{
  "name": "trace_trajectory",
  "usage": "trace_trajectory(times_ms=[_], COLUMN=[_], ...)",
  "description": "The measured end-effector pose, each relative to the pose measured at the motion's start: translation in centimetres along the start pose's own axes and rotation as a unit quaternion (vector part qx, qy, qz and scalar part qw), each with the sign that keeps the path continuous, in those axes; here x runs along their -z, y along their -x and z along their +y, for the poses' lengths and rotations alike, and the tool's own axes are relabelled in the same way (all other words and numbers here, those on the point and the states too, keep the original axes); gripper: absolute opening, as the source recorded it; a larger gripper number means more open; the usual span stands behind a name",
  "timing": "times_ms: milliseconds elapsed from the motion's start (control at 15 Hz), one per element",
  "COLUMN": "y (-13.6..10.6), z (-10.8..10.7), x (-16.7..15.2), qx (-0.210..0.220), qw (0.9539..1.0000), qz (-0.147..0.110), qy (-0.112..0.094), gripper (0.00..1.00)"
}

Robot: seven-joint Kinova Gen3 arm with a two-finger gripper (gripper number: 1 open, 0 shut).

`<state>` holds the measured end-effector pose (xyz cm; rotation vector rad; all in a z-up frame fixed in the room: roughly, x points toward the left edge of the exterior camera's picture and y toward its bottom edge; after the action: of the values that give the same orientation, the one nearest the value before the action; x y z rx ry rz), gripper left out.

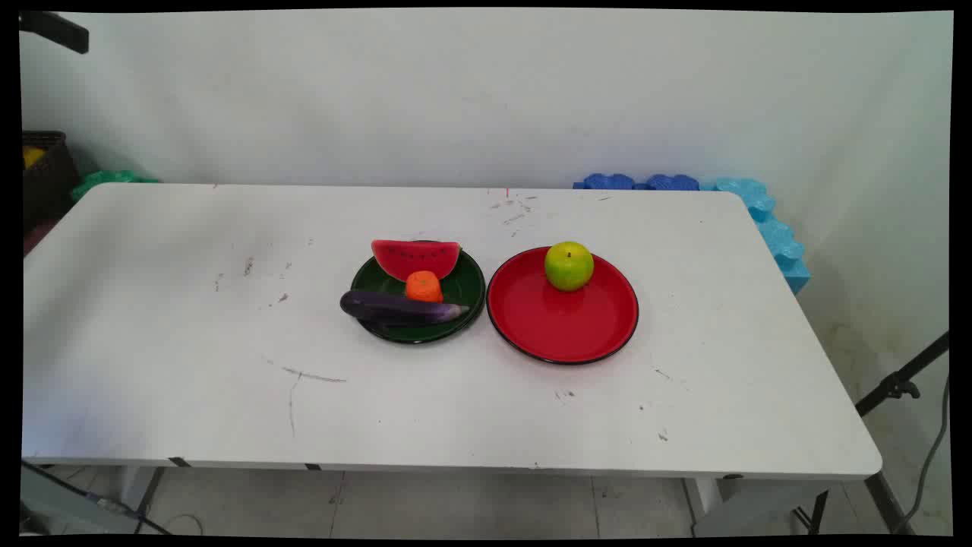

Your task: Pick up the eggplant from the green plate

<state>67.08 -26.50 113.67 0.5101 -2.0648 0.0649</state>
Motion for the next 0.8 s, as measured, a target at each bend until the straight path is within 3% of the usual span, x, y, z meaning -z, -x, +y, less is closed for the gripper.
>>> trace_trajectory(times_ms=[400, 800], y=[0.2, -1.7], z=[-1.4, -2.2], x=[-1.4, -6.1], qx=[0.037, 0.059], qw=[0.9987, 0.9959], qz=[-0.025, -0.047], qy=[-0.024, -0.049], gripper=[1.00, 1.00])
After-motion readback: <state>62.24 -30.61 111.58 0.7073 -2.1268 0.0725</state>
